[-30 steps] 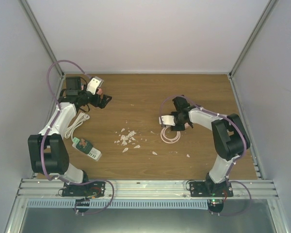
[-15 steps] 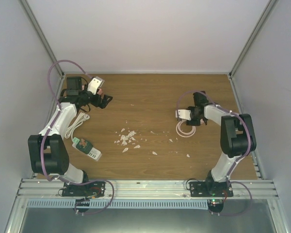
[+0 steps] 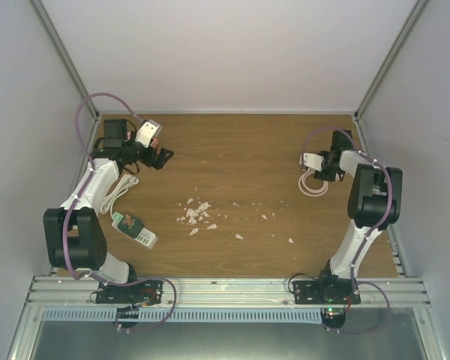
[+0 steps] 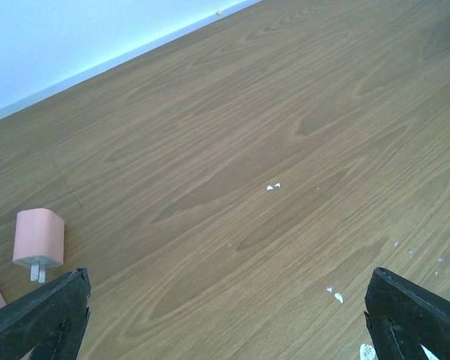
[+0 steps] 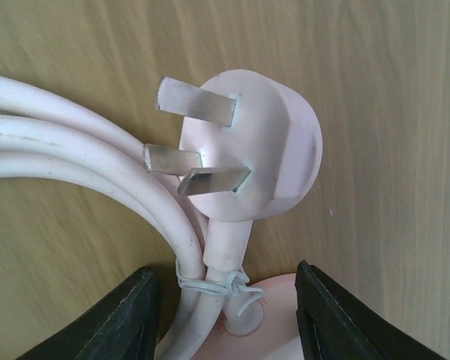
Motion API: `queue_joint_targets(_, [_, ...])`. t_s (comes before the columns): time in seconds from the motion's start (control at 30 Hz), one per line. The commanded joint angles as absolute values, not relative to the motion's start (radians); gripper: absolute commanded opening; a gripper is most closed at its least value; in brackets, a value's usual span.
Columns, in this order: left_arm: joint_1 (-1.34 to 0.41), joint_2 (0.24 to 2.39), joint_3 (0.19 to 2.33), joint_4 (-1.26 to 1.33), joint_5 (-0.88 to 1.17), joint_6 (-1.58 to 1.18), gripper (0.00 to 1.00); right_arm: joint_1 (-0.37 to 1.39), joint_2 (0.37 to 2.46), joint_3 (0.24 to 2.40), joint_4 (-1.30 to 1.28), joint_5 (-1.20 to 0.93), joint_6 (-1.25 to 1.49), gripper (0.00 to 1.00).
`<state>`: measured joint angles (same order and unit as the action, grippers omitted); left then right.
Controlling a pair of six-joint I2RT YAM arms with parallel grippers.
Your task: Pull the plug off the socket
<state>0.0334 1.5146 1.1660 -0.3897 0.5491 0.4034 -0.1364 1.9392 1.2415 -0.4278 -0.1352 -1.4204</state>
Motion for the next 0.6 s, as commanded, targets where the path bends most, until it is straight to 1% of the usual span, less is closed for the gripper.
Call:
queue_joint_targets(0.0, [0.026, 1.504, 1.19, -0.443, 0.531, 0.5, 0.99, -0.169, 1.963, 1.279, -0.474, -0.143, -1.411, 0.52])
queue_joint_targets(0.1, [0.029, 1.506, 1.215, -0.517, 0.522, 0.57, 0.99, -0.168, 1.929, 1.299, -0.504, -0.199, -1.372, 0.57])
queue_joint_targets(0.17, [0.032, 1.504, 1.224, -0.558, 0.523, 0.609, 0.99, -0.166, 1.912, 1.333, -0.534, -0.243, -1.327, 0.64])
queue_joint_targets(0.2, [0.033, 1.503, 1.231, -0.582, 0.527, 0.632, 0.99, -0.165, 1.907, 1.354, -0.555, -0.272, -1.303, 0.7])
queue_joint_targets(0.23, [0.033, 1.503, 1.238, -0.617, 0.54, 0.662, 0.99, -0.164, 1.904, 1.375, -0.574, -0.294, -1.28, 0.75])
queue_joint_targets(0.33, [0.037, 1.501, 1.276, -0.752, 0.563, 0.825, 0.99, -0.157, 1.885, 1.429, -0.62, -0.345, -1.229, 0.84])
queue_joint_targets(0.43, [0.048, 1.485, 1.304, -0.892, 0.547, 1.009, 0.99, -0.146, 1.855, 1.437, -0.627, -0.382, -1.195, 0.89])
queue_joint_targets(0.57, [0.06, 1.458, 1.298, -1.058, 0.498, 1.23, 0.99, -0.129, 1.814, 1.437, -0.622, -0.43, -1.143, 0.92])
